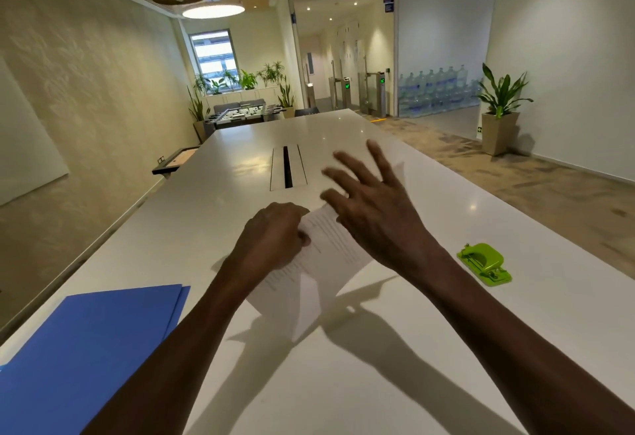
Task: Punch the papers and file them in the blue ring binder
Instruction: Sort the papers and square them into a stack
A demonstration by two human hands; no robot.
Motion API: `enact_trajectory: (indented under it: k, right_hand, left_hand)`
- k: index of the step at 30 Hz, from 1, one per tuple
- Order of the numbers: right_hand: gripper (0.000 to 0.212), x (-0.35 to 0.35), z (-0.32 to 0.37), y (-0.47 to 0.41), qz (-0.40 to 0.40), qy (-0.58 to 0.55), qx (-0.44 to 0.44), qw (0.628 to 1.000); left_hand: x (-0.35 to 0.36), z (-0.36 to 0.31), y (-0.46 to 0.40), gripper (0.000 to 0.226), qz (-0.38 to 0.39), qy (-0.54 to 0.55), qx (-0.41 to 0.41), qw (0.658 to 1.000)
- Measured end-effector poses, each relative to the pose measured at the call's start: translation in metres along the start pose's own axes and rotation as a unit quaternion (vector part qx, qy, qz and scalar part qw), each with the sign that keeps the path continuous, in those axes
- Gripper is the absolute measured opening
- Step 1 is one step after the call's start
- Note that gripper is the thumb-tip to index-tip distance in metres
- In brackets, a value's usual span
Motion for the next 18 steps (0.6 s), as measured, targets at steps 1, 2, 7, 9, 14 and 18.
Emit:
enact_trajectory:
  k: [1, 2, 7, 9, 14, 18]
  right_hand:
    - [0.022, 0.001, 0.006, -0.001, 0.014, -0.023, -0.009, 1.0]
    - [0.011, 0.002, 0.01, 0.0, 0.025, -0.043, -0.007, 0.999]
    - [0.01, 0.007, 0.006, 0.007, 0.033, -0.118, 0.136, 0.983]
    - [0.006, 0.005, -0.006, 0.012, 0.034, -0.159, 0.226, 0.96]
    - [0.007, 0.023, -0.039, 0.029, 0.019, -0.358, 0.418, 0.835]
    - [0.019, 0.029, -0.034, 0.038, -0.009, -0.53, 0.475, 0.702]
  left_hand:
    - [-0.002, -0.005, 0.0, 0.017, 0.006, -0.03, 0.007, 1.0]
    - [-0.003, -0.009, 0.0, 0.019, 0.011, -0.061, 0.012, 0.998]
    - [-0.013, -0.009, 0.008, 0.043, -0.15, -0.084, 0.033, 0.985]
    - [-0.02, -0.001, 0.012, 0.081, -0.289, -0.066, 0.027, 0.955]
    - [-0.02, 0.02, 0.021, 0.124, -0.421, 0.175, -0.102, 0.884]
    - [0.01, 0.032, 0.013, 0.129, -0.258, 0.471, -0.203, 0.819]
Point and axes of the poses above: each hand's wrist, its own y-axis away from the middle knuckle, its own x-axis out of the palm, z = x × y, the point moved 2 cm from there along -y, towards the middle knuckle, and after that the axes turned 1 degree about -y, right-handed, at the moved point
